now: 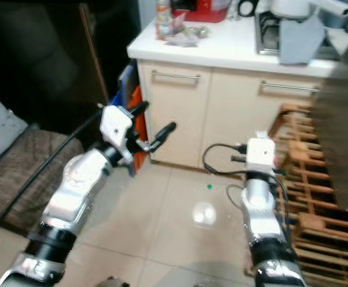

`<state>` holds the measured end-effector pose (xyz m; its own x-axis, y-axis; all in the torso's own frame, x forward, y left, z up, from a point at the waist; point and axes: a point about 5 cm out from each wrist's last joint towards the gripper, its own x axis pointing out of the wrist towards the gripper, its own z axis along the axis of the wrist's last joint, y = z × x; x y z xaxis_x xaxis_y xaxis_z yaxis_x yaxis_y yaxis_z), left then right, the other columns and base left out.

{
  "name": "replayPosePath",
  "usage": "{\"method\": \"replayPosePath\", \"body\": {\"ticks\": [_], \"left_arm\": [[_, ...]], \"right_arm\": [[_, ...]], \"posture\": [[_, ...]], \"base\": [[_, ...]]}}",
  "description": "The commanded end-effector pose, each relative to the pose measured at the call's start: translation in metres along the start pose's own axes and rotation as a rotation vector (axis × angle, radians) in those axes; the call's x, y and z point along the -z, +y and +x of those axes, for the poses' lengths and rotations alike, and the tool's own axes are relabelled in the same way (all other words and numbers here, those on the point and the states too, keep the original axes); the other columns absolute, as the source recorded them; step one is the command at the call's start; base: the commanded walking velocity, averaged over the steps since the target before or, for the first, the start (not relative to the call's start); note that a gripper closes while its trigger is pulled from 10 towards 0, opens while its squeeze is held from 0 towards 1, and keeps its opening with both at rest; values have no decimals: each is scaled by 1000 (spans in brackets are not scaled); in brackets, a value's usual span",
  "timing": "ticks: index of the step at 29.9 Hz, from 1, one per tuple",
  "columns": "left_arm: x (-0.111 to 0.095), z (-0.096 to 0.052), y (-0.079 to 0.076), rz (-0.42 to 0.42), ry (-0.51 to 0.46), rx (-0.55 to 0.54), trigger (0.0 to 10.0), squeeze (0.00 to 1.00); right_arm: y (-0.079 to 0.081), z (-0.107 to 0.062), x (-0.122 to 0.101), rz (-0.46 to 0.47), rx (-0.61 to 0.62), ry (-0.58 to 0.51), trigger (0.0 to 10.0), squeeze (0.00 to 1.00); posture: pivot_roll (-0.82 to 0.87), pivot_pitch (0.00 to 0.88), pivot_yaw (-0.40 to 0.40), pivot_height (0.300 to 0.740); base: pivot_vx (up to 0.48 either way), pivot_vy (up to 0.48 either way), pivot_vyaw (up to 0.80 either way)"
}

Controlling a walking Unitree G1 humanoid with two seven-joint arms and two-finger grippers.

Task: Restocking fridge

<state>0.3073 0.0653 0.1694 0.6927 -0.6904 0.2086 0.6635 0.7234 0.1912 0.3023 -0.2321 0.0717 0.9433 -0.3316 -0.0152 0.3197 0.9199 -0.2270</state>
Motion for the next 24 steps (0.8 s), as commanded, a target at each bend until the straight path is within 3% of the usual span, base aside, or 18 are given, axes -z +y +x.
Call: {"method": "replayPosePath", "body": {"ticks": [1, 2, 4, 5, 6, 7, 8, 11, 13, 18, 24], "left_arm": [[2, -4, 11, 1, 15, -30, 10000, 0], [2, -4, 11, 1, 15, -30, 10000, 0], [-2, -1, 13, 4, 1, -50, 10000, 0], [-2, -1, 13, 4, 1, -50, 10000, 0], [-2, -1, 13, 4, 0, -50, 10000, 0], [-1, -3, 13, 3, -1, -41, 10000, 0], [-1, -3, 13, 3, -1, -41, 10000, 0], [-2, -4, 12, -1, -12, -16, 10000, 0], [-2, -2, 9, 1, -15, 2, 10000, 0], [-3, 0, 4, -15, -29, 41, 10000, 0], [-4, 0, 0, -48, -40, 88, 10000, 0]], "right_arm": [[14, -3, -1, 12, -77, 0, 0, 0], [14, -3, -1, 12, -77, 0, 0, 0], [19, -16, 27, -43, -214, 139, 0, 0], [19, -16, 27, -43, -214, 139, 0, 0], [17, -21, 38, -53, -224, 198, 0, 0], [9, -31, 61, -49, -223, 338, 0, 0], [9, -31, 61, -49, -223, 338, 0, 0], [-29, -47, 93, -33, -90, 523, 0, 0], [-43, -43, 91, -50, -38, 519, 0, 0], [-55, -39, 89, -72, -6, 532, 0, 0], [-74, -61, 116, -92, -79, 741, 0, 0]], "posture": [[-66, 0, 41, 740], [-66, 0, 41, 740], [-56, 0, 29, 740], [-56, 0, 29, 740], [-56, 0, 25, 740], [-57, 0, 23, 740], [-57, 0, 23, 740], [-71, 0, 28, 740], [-85, 0, 38, 740], [-95, 0, 43, 740], [-105, 0, 36, 740]], "base": [[0, 0, 0], [0, 0, 0], [0, 0, 0], [0, 0, 0], [0, 0, 0], [0, 0, 0], [0, 0, 0], [0, -160, 0], [0, -480, 0], [0, -480, 0], [0, -475, 0]]}}
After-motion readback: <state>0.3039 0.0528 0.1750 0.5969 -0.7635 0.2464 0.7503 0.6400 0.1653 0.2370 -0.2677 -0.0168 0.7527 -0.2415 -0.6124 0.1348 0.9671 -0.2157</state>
